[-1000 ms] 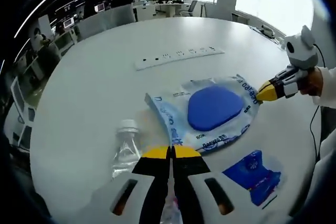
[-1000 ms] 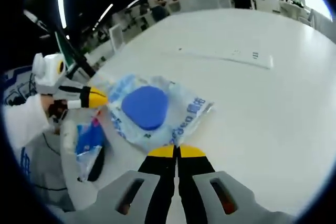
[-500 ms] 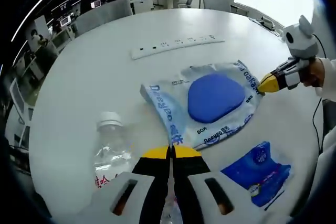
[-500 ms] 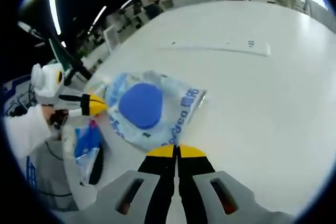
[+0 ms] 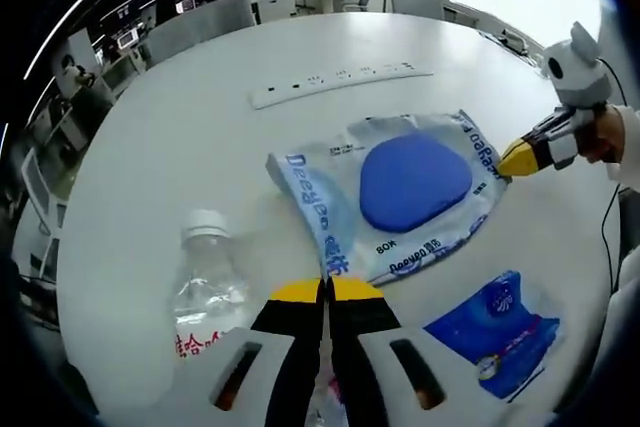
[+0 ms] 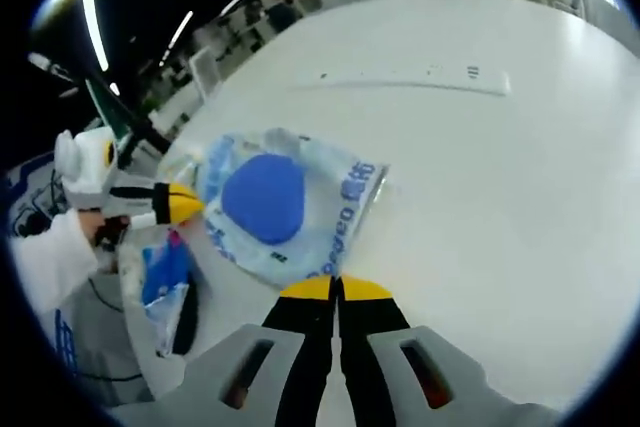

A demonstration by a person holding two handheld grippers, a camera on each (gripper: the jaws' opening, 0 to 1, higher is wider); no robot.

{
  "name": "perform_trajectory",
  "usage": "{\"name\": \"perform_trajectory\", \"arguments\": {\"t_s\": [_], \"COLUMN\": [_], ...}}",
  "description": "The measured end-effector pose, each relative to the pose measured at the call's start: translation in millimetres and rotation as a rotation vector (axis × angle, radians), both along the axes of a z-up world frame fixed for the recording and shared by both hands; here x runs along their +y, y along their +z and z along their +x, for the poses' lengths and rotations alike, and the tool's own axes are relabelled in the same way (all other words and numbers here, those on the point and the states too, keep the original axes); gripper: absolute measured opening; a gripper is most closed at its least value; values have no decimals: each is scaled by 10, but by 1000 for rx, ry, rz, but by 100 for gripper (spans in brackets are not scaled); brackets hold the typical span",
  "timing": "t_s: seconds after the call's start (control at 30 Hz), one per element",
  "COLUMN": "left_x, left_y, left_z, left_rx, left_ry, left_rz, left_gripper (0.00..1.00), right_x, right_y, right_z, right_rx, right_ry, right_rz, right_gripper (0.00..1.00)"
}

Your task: Arrange the tabletop items into an orderly group along one side of the table until the central work area is clear of visible clutter.

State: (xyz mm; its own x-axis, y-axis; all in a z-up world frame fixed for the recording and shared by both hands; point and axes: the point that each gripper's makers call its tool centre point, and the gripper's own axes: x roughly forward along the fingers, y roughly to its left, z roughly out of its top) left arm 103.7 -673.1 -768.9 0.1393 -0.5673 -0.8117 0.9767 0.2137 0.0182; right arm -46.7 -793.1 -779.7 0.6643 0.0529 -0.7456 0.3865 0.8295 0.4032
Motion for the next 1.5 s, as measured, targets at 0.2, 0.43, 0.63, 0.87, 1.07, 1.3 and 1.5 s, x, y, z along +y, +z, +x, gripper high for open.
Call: {"name": "perform_trajectory", "arguments": {"t_s": [0.2, 0.43, 0.63, 0.87, 1.07, 1.3, 1.5], "left_x": [-2, -5, -18, -42, 4, 138, 271], "left_y": [0, 10, 31, 228, 508, 825, 1042], "left_z": [0, -8, 15, 70, 159, 154, 83], "left_rx": [-4, -23, -62, -68, -94, -32, -28], "left_ry": [4, -14, -53, 28, 78, 152, 170], "left_rz": [3, 13, 16, -55, -135, -239, -284], "left_gripper": [0, 0, 0, 14, 42, 80, 93], "right_x": [3, 13, -40, -76, 11, 115, 194], "right_y": [1, 16, 108, 311, 543, 768, 967], "right_z": [3, 25, 10, 36, 7, -124, -218], "right_rx": [2, 32, 9, -46, -139, -215, -262], "right_ry": [-7, 5, -28, -55, -88, -93, -98], "right_rz": [-8, -52, -75, -104, -71, -79, -75], "right_gripper": [0, 0, 12, 30, 42, 61, 67]}}
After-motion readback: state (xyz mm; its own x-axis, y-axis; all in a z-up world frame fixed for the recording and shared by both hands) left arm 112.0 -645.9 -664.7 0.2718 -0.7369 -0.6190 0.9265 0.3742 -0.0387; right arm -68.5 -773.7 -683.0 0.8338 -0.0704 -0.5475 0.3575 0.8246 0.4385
